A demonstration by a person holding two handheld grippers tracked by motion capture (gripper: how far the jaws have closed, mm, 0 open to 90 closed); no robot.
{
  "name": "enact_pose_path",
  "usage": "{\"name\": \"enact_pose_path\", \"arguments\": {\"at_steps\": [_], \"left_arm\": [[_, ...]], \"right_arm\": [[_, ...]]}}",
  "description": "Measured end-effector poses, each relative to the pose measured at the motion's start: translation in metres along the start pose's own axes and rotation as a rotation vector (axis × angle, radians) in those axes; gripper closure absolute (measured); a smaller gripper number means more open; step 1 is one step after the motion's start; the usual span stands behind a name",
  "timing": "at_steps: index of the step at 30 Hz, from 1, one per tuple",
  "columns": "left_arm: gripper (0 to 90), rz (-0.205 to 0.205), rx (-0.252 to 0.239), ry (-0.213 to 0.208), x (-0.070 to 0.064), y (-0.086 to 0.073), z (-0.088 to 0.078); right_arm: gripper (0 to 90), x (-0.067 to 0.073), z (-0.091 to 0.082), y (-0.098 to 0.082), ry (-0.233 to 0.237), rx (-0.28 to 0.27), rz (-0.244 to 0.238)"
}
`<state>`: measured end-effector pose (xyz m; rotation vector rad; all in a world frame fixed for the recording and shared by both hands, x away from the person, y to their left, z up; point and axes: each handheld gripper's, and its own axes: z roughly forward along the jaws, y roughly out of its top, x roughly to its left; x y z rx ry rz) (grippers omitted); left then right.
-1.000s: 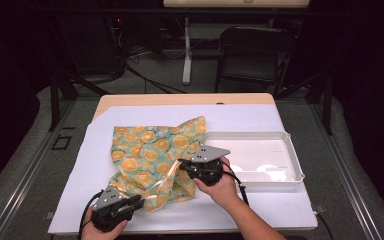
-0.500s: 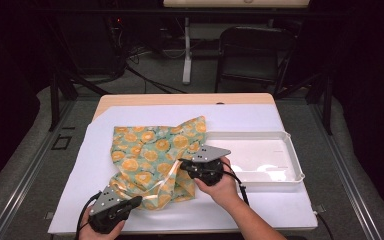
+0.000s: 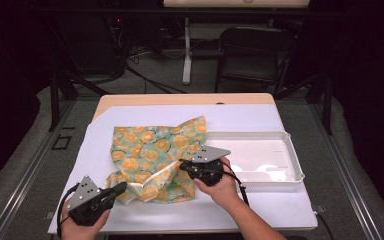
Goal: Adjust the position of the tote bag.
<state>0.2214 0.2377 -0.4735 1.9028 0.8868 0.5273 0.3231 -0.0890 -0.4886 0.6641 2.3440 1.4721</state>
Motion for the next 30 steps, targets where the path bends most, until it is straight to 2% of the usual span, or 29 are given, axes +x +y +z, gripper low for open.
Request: {"name": "enact_pose_path", "arguments": {"at_steps": [7,13,14,18,19,22,23,25,26,27,30], "left_arm": [[90.0,0.028,-0.041,0.058,0.014,0.024,-0.004],[90.0,0.052,-0.051,0.08,0.025,0.043,0.003],[90.0,0.059,-0.049,0.088,0.029,0.049,0.008],[90.0,0.064,-0.046,0.099,0.035,0.056,0.018],[90.0,0.065,-0.041,0.105,0.038,0.059,0.026],[90.0,0.066,-0.032,0.109,0.042,0.062,0.035],[90.0,0.057,-0.022,0.108,0.045,0.063,0.045],[90.0,0.058,-0.012,0.111,0.047,0.064,0.049],[90.0,0.055,-0.001,0.106,0.05,0.064,0.059],[90.0,0.055,-0.001,0.106,0.05,0.064,0.059],[90.0,0.038,0.03,0.101,0.054,0.061,0.078]], "right_arm": [[85.8,0.0,0.0,0.0,0.002,0.001,-0.005],[85.8,0.0,0.0,0.0,-0.001,0.001,-0.001],[85.8,-0.001,0.0,0.0,0.002,0.0,0.0],[85.8,-0.001,0.0,0.0,0.001,-0.001,0.001],[85.8,-0.001,0.0,-0.001,0.001,-0.002,0.002],[85.8,-0.001,0.0,-0.001,0.002,-0.002,0.0],[85.8,-0.001,0.0,-0.001,0.001,-0.002,0.001],[85.8,-0.001,0.0,-0.001,0.002,-0.002,0.001],[85.8,-0.001,0.001,-0.001,0.002,0.0,-0.001],[85.8,-0.001,0.001,-0.001,0.002,0.0,-0.001],[85.7,-0.001,0.001,-0.002,0.002,0.002,0.001]]}}
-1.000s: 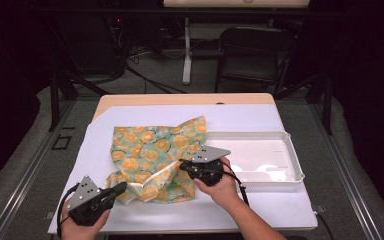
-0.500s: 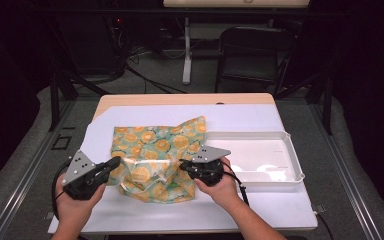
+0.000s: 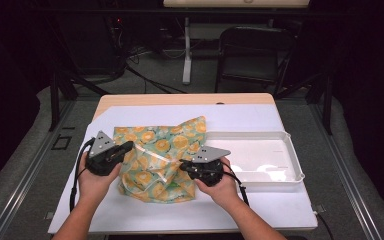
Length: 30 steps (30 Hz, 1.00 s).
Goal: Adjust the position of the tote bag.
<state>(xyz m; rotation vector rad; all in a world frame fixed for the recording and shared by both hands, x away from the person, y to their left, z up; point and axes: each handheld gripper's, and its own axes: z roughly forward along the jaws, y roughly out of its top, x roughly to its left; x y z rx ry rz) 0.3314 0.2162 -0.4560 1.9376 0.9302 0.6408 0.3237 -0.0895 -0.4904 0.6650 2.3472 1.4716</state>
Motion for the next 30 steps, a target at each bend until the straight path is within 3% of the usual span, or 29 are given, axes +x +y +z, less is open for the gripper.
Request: {"name": "enact_pose_path", "arguments": {"at_steps": [8,13,26,30], "left_arm": [[90.0,-0.032,0.071,-0.029,0.001,-0.01,0.033],[90.0,-0.024,0.127,-0.047,-0.003,-0.013,0.049],[90.0,0.007,0.225,-0.08,-0.013,-0.021,0.066],[85.5,0.029,0.244,-0.065,-0.016,-0.022,0.066]], "right_arm": [[85.6,-0.001,0.001,-0.001,0.002,0.008,0.003],[85.6,-0.001,0.001,-0.002,-0.001,0.008,0.003],[85.4,-0.001,0.003,-0.002,-0.002,0.009,0.004],[85.4,-0.001,0.003,-0.003,-0.002,0.013,0.005]]}}
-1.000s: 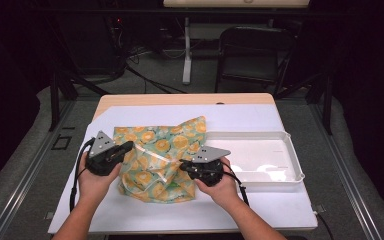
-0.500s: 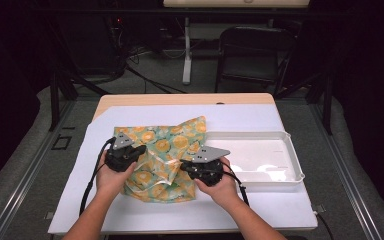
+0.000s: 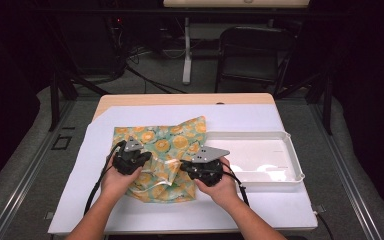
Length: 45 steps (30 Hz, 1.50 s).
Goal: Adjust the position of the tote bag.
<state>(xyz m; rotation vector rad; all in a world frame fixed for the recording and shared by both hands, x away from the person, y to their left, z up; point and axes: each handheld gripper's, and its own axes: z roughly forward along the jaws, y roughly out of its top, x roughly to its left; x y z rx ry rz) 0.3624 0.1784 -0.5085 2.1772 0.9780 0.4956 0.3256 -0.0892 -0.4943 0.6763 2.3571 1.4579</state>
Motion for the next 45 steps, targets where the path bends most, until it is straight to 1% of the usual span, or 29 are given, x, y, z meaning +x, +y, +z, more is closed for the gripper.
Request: {"name": "enact_pose_path", "arguments": {"at_steps": [2,3,4,5,8,10,12,14,15,16,17,18,20,21,24,25,26,27,32,33,34,35,36,37,38,39,42,44,45], "left_arm": [[78.4,0.007,-0.002,-0.003,0.0,0.0,-0.002],[75.0,-0.001,-0.035,-0.011,0.0,0.001,-0.009],[71.9,-0.008,-0.049,-0.013,-0.001,0.002,-0.014],[67.9,-0.012,-0.076,-0.007,0.0,0.002,-0.02],[59.1,-0.047,-0.15,0.005,0.002,0.001,-0.039],[57.9,-0.064,-0.186,0.002,0.003,-0.002,-0.053],[56.1,-0.062,-0.22,0.005,0.002,-0.005,-0.066],[54.1,-0.058,-0.239,0.005,0.0,-0.01,-0.079],[53.3,-0.058,-0.239,0.005,0.0,-0.01,-0.079],[52.5,-0.061,-0.252,-0.007,-0.004,-0.017,-0.089],[52.0,-0.054,-0.255,-0.01,-0.006,-0.02,-0.093],[51.7,-0.054,-0.255,-0.01,-0.006,-0.02,-0.093],[51.5,-0.036,-0.244,-0.018,-0.015,-0.031,-0.101],[51.6,-0.036,-0.244,-0.018,-0.015,-0.031,-0.101],[51.6,-0.03,-0.23,-0.041,-0.023,-0.041,-0.102],[51.7,-0.027,-0.224,-0.056,-0.027,-0.045,-0.1],[51.8,-0.023,-0.215,-0.059,-0.029,-0.047,-0.099],[51.8,-0.029,-0.209,-0.062,-0.03,-0.049,-0.098],[51.9,-0.028,-0.199,-0.089,-0.039,-0.055,-0.09],[52.0,-0.019,-0.195,-0.101,-0.043,-0.057,-0.087],[52.6,-0.019,-0.195,-0.101,-0.043,-0.057,-0.087],[53.1,-0.012,-0.189,-0.122,-0.048,-0.059,-0.083],[53.3,-0.012,-0.189,-0.122,-0.048,-0.059,-0.083],[54.1,0.0,-0.171,-0.134,-0.052,-0.059,-0.079],[54.5,0.0,-0.171,-0.134,-0.052,-0.059,-0.079],[55.1,0.014,-0.16,-0.141,-0.056,-0.06,-0.075],[57.3,0.032,-0.153,-0.148,-0.061,-0.061,-0.07],[58.2,0.031,-0.149,-0.149,-0.062,-0.061,-0.069],[60.6,0.038,-0.142,-0.148,-0.063,-0.062,-0.066]], "right_arm": [[85.4,0.0,0.0,0.0,-0.002,0.0,0.001],[85.4,0.0,0.0,-0.001,-0.001,0.0,0.003],[85.4,-0.001,0.0,-0.001,-0.002,0.0,0.003],[85.4,-0.001,0.0,-0.001,-0.003,0.002,0.004],[85.3,-0.001,0.0,-0.001,-0.003,0.004,0.004],[85.3,-0.002,0.0,-0.001,-0.005,0.003,0.007],[85.4,-0.002,0.001,-0.002,-0.006,0.004,0.006],[85.4,-0.002,0.0,-0.002,-0.006,0.004,0.006],[85.4,-0.002,0.0,-0.002,-0.006,0.004,0.006],[85.3,-0.002,0.0,-0.001,-0.01,0.003,0.008],[85.3,-0.002,0.0,-0.001,-0.009,0.002,0.009],[85.3,-0.002,0.0,-0.001,-0.009,0.002,0.009],[85.3,-0.002,0.0,-0.001,-0.009,0.002,0.01],[85.3,-0.002,0.0,-0.001,-0.009,0.002,0.01],[85.4,-0.002,0.0,-0.001,-0.011,0.003,0.008],[85.3,-0.002,0.001,-0.002,-0.01,0.003,0.009],[85.4,-0.002,0.001,-0.002,-0.009,0.003,0.009],[85.3,-0.001,0.001,-0.002,-0.009,0.004,0.008],[85.3,-0.002,0.001,-0.002,-0.008,0.003,0.009],[85.3,-0.002,0.001,-0.002,-0.008,0.004,0.008],[85.3,-0.002,0.001,-0.002,-0.008,0.004,0.008],[85.3,-0.002,0.001,-0.002,-0.011,0.005,0.007],[85.3,-0.002,0.001,-0.002,-0.011,0.005,0.007],[85.3,-0.002,0.001,-0.002,-0.01,0.004,0.009],[85.3,-0.002,0.001,-0.002,-0.01,0.004,0.008],[85.3,-0.002,0.001,-0.002,-0.01,0.003,0.008],[85.2,-0.002,0.0,-0.002,-0.012,0.003,0.008],[85.2,-0.002,0.0,-0.002,-0.012,0.004,0.008],[85.2,-0.002,0.0,-0.002,-0.011,0.003,0.01]]}}
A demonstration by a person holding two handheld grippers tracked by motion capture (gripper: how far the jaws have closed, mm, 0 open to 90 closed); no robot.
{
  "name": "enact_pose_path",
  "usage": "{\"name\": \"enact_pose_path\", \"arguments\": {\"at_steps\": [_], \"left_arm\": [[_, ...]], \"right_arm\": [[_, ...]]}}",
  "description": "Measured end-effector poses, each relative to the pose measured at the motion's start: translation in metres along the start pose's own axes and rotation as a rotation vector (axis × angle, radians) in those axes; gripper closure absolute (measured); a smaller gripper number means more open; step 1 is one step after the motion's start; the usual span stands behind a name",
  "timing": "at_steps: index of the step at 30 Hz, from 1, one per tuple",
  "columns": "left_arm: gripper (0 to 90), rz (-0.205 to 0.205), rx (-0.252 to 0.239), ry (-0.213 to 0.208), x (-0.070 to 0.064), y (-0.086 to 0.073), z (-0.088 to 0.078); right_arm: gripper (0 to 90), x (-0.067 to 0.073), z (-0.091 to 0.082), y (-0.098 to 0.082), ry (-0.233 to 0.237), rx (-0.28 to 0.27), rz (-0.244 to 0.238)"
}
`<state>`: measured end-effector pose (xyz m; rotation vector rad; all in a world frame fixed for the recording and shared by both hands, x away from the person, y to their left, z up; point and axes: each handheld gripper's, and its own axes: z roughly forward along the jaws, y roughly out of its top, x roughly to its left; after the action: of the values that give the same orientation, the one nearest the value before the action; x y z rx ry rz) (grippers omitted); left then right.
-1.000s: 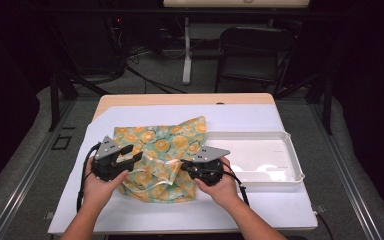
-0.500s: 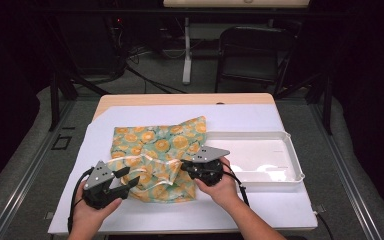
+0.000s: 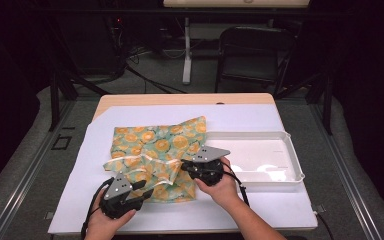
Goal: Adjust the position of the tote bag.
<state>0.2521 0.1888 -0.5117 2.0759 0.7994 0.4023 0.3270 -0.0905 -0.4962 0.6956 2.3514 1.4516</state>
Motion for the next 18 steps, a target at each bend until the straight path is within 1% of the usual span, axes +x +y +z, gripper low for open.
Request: {"name": "enact_pose_path", "arguments": {"at_steps": [3,4,5,6,8,12,13,14,18], "left_arm": [[62.6,0.01,0.003,0.009,-0.0005,-0.0016,0.0014],[66.9,0.009,0.003,0.011,-0.001,-0.0028,0.0017],[66.9,0.011,0.003,0.012,-0.0009,-0.0034,0.002],[70.0,0.013,0.004,0.021,-0.0009,-0.0048,0.0025],[72.7,0.014,0.003,0.025,-0.0013,-0.006,0.0025],[79.2,0.017,0.005,0.022,-0.0007,-0.0073,0.0016],[79.2,0.018,0.004,0.024,-0.0007,-0.0077,0.0015],[82.7,0.015,0.004,0.025,-0.0007,-0.0084,0.0015],[89.3,0.014,-0.001,0.026,-0.0001,-0.0081,-0.0006]], "right_arm": [[85.1,0.0001,0.0,-0.0001,0.0,0.001,-0.001],[85.0,0.0002,-0.0002,-0.0001,0.0,0.0,-0.002],[85.0,0.0002,-0.0002,-0.0001,0.0,0.0,-0.002],[84.9,0.0002,-0.0002,-0.0001,-0.001,0.0,-0.002],[84.9,0.0002,-0.0001,-0.0001,-0.001,0.001,-0.003],[84.8,0.0004,0.0003,-0.0003,0.002,0.001,-0.002],[84.8,0.0004,0.0003,-0.0003,0.002,0.001,-0.002],[84.7,0.0003,0.0003,-0.0005,0.002,0.001,-0.002],[84.7,0.0006,0.0006,-0.0007,0.001,-0.001,-0.001]]}}
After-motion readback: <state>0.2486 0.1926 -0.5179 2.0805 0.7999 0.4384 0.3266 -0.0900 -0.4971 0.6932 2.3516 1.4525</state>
